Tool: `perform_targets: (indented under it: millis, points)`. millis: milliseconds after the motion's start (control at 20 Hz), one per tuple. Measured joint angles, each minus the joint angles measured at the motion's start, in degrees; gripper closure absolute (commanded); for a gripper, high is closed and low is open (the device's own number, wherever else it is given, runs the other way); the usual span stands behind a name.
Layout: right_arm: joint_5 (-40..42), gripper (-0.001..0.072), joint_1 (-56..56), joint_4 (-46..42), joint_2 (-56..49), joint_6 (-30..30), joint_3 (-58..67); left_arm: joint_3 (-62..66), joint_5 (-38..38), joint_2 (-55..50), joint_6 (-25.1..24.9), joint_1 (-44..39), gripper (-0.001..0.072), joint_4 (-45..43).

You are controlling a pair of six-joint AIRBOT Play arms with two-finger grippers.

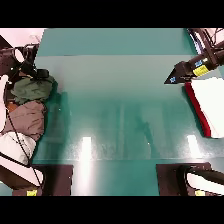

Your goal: Fold the shirts.

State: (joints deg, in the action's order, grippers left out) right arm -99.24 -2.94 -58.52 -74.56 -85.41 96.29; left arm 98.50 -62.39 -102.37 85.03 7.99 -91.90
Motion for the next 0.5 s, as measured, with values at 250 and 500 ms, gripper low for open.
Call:
perform_targets:
  millis: [250, 500]
  points:
    - [2.49, 0.0690, 0.00, 0.02, 0.00, -0.02, 0.81, 9.53, -4.04, 2.21, -2.93, -0.44, 0.0683, 5.40]
    - [5.90, 0.0690, 0.02, 0.07, 0.00, -0.02, 6.56, 18.36, -10.43, 15.17, -14.25, -3.74, 0.0683, 24.06]
